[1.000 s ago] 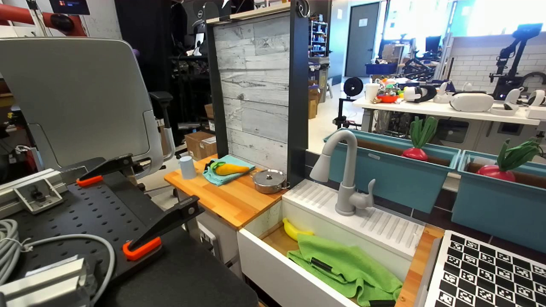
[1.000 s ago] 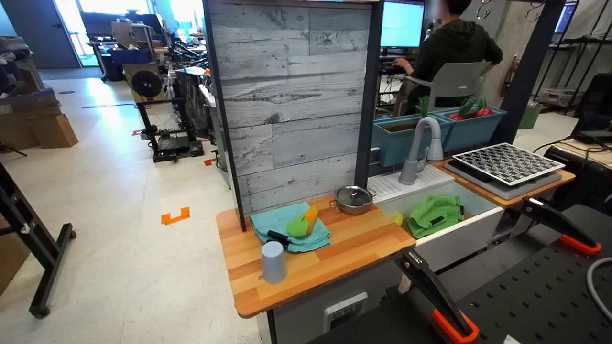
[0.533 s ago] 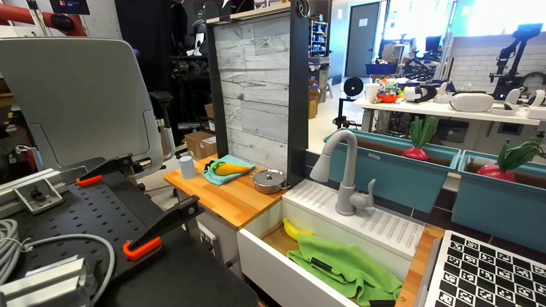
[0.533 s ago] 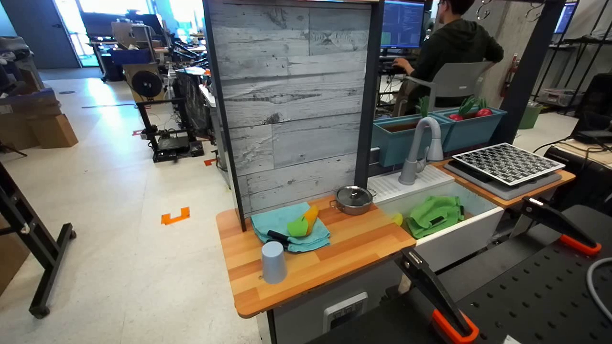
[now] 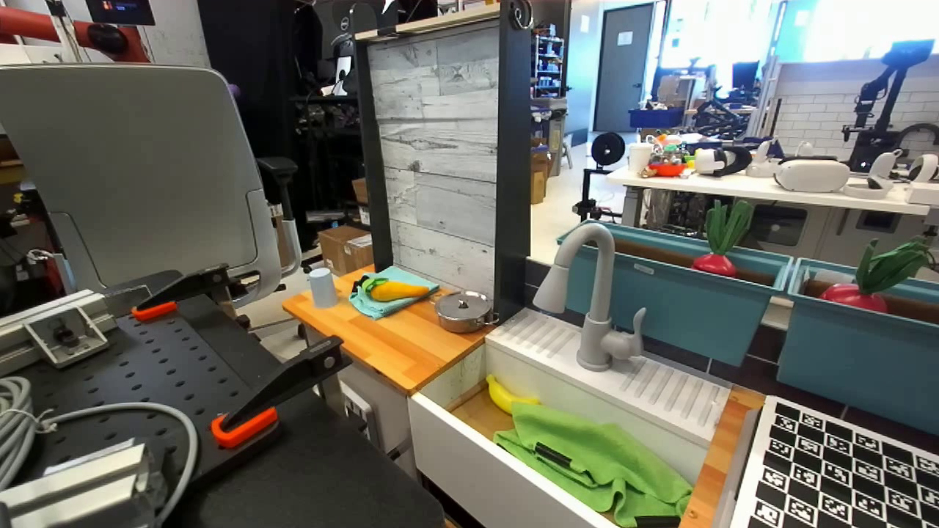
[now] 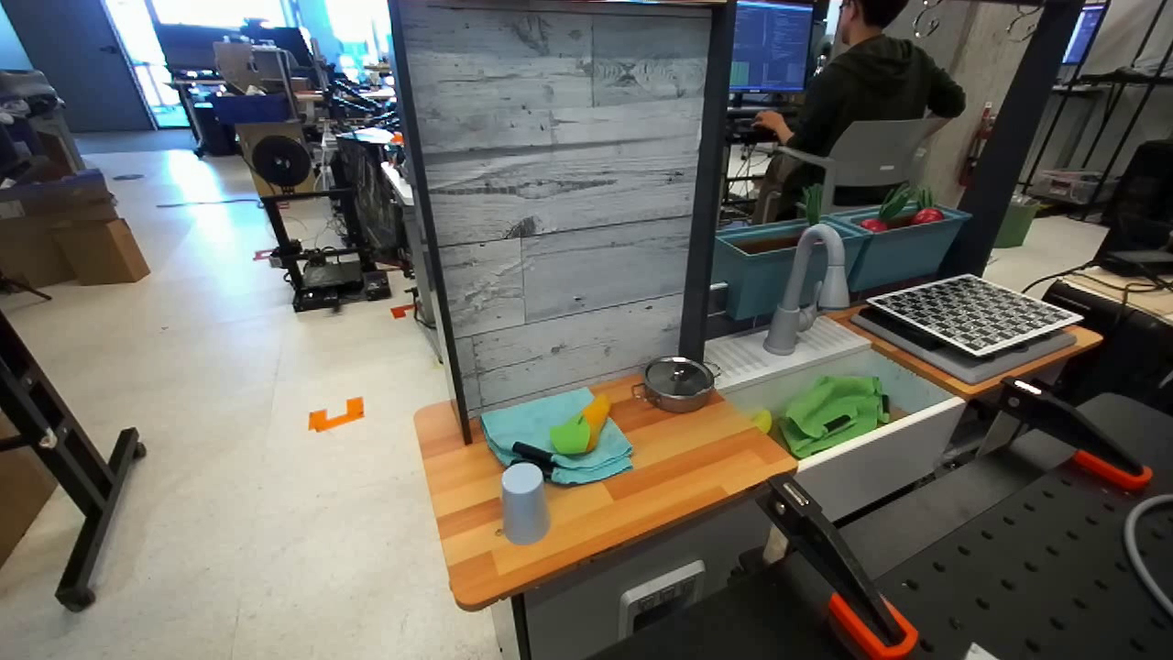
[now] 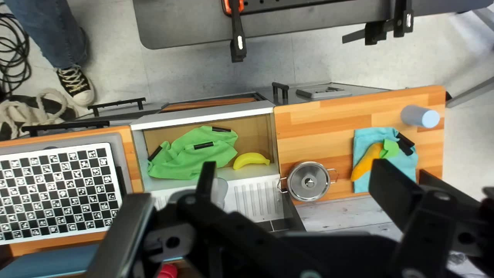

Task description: Turn the faucet to the left

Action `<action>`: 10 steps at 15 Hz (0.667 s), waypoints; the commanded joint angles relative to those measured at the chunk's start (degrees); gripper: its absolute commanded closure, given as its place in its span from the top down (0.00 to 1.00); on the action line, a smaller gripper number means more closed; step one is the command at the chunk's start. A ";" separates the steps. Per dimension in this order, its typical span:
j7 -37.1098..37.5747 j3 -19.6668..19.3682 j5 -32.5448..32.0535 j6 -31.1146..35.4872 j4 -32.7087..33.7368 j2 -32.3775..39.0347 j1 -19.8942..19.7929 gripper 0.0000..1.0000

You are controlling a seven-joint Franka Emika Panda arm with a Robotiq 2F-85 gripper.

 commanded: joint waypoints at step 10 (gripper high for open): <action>-2.54 1.32 11.73 19.39 6.65 25.76 -4.76 1.00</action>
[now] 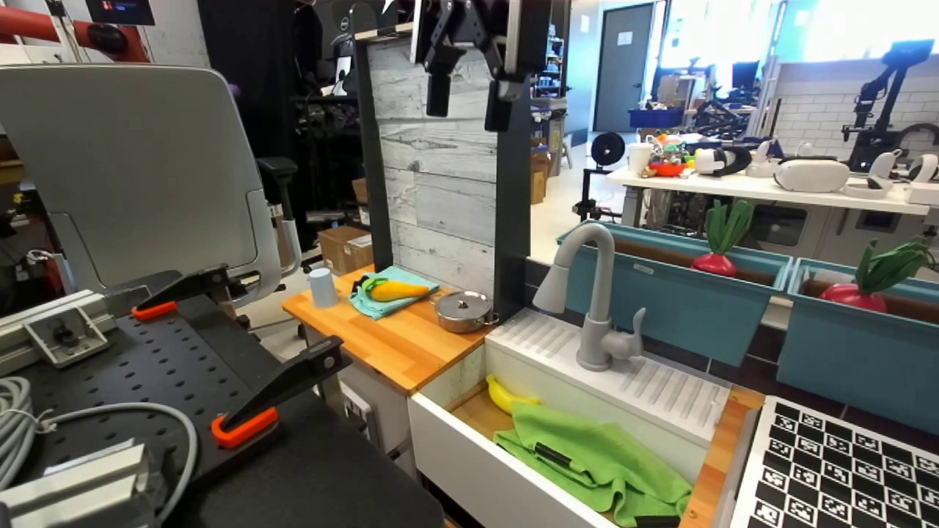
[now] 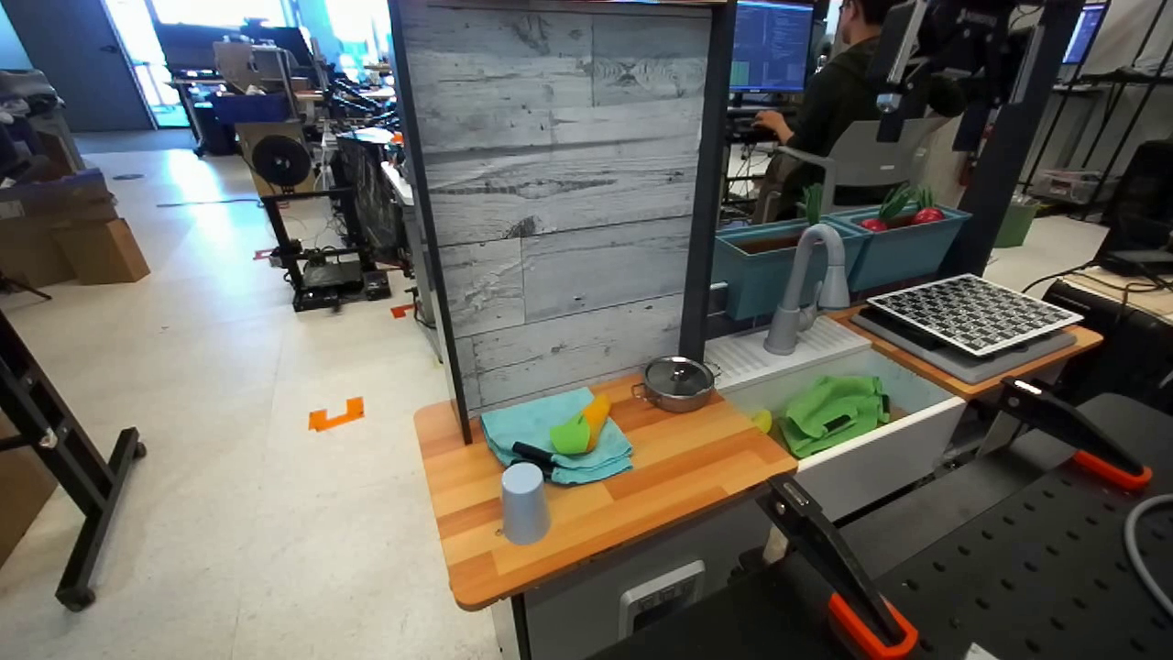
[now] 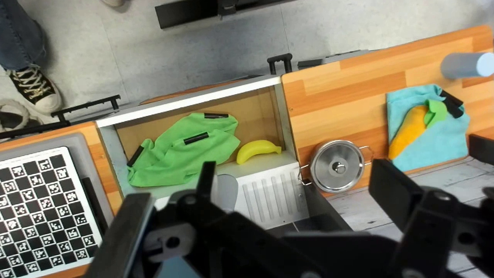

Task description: Turn the faucet to the left

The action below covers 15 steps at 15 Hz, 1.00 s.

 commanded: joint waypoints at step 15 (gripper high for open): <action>4.03 5.09 7.86 19.20 8.14 18.12 -6.99 1.00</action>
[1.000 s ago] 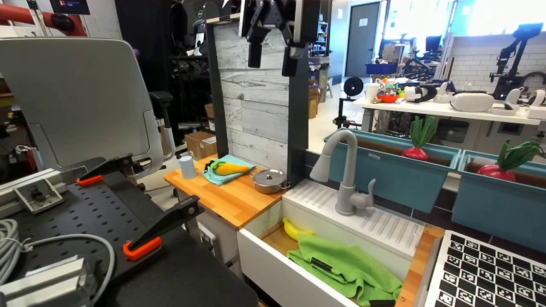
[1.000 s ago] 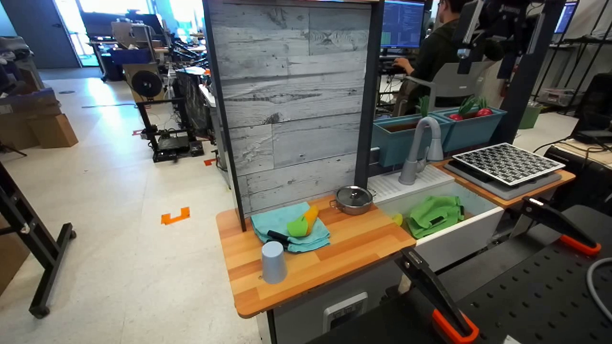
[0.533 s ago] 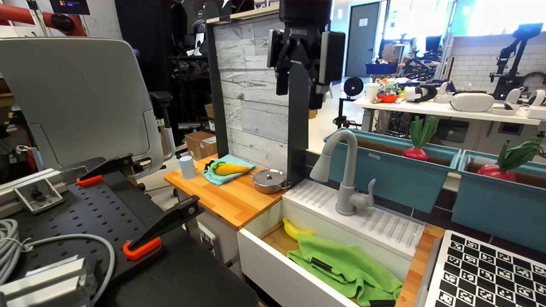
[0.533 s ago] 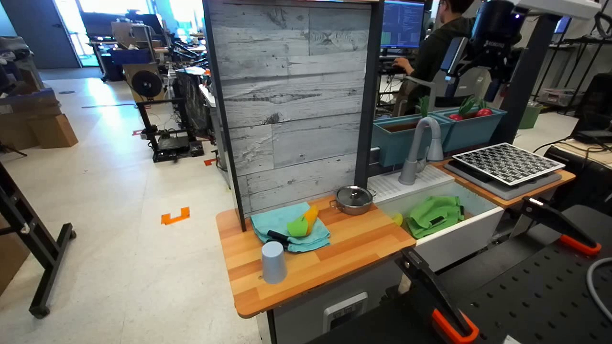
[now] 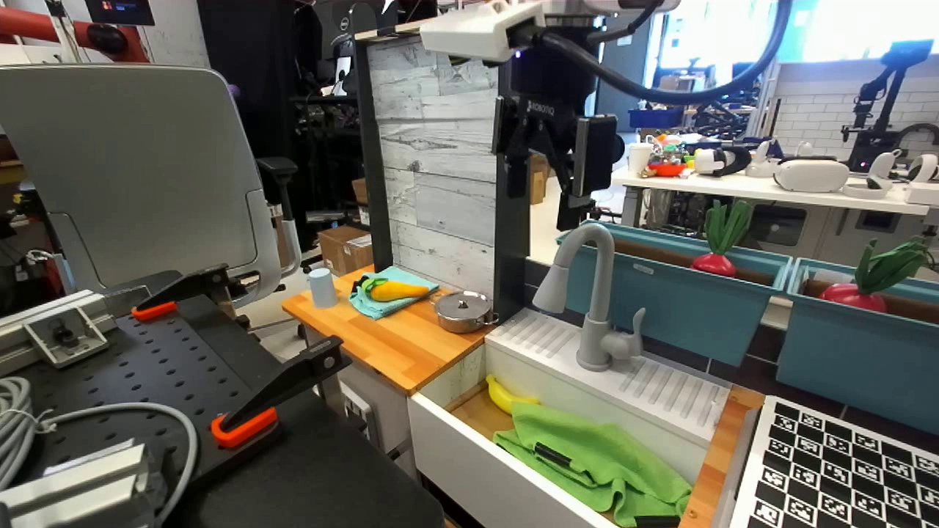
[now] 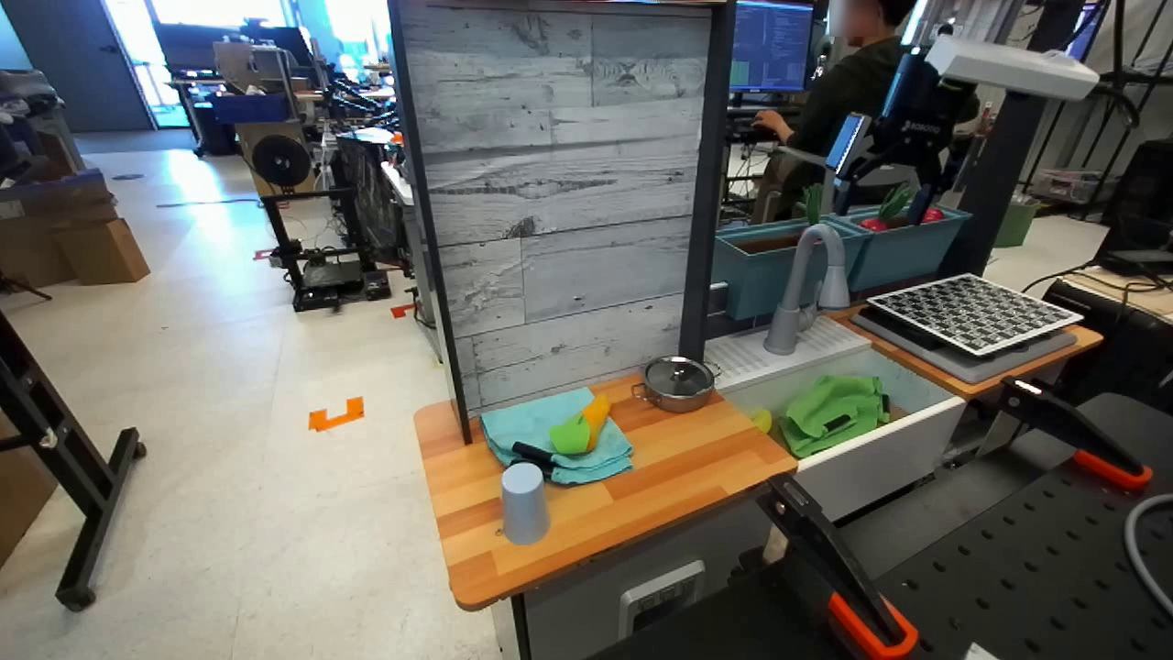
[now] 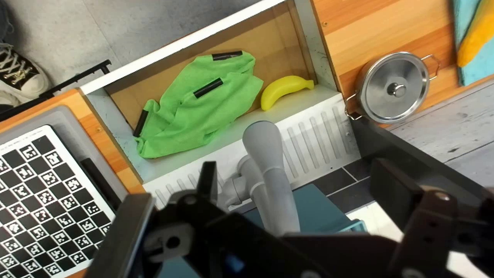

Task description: Turn the faucet to the left

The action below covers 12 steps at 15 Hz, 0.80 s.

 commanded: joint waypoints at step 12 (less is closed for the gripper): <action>8.12 0.80 -1.81 2.38 10.48 11.63 -0.17 0.65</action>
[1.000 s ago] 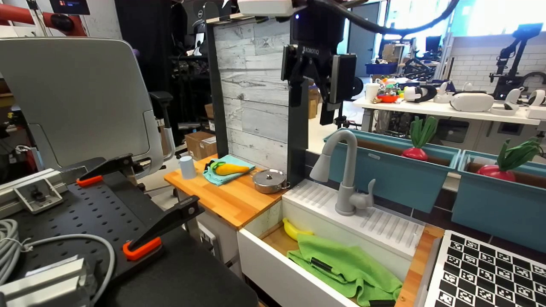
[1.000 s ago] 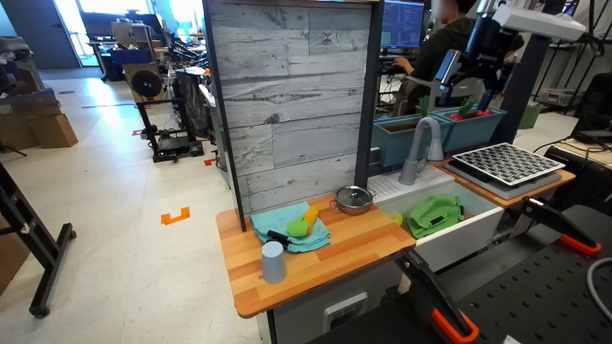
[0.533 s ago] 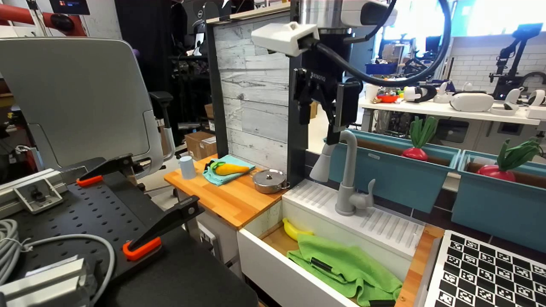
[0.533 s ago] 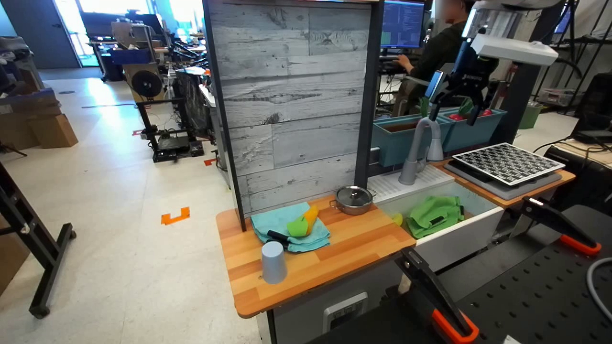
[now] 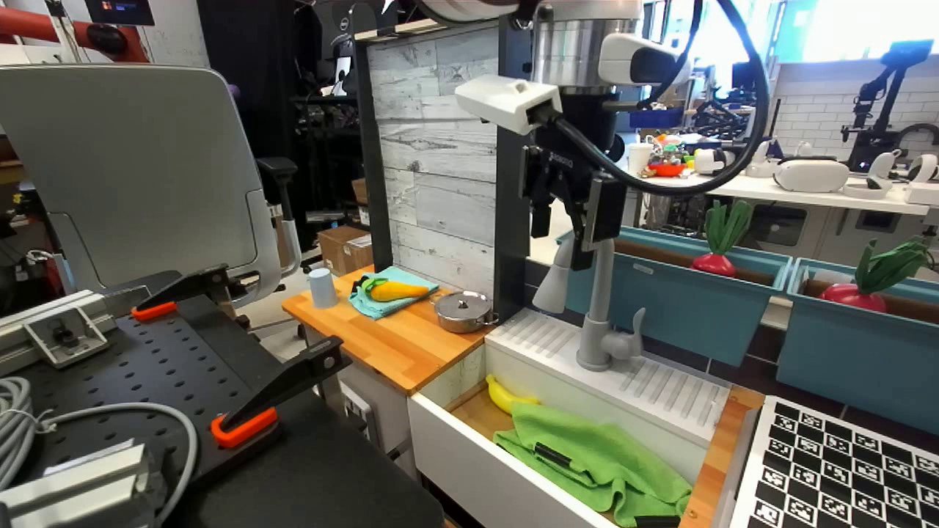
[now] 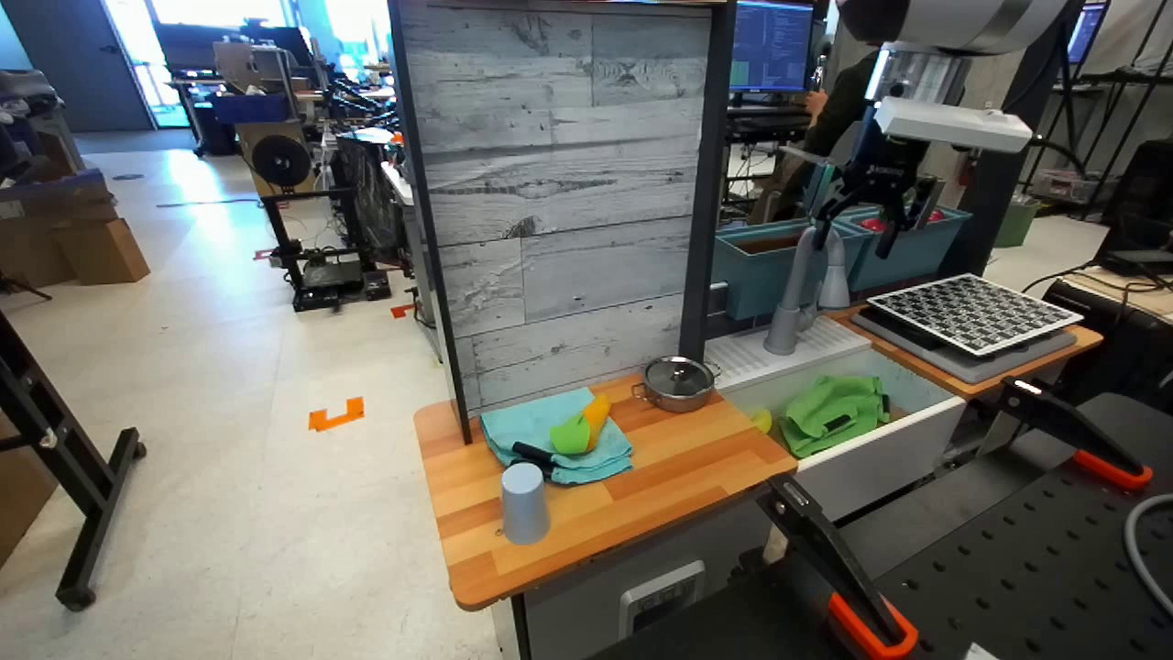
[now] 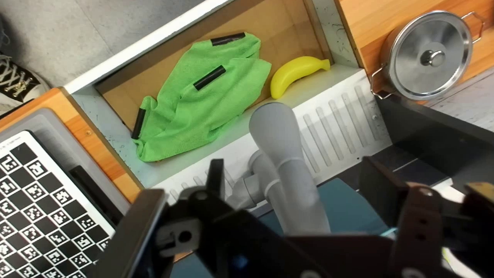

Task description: Turn the faucet to the left

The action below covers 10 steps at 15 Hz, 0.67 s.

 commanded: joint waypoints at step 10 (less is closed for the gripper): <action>5.12 -0.09 -3.39 0.24 5.26 4.26 1.04 0.07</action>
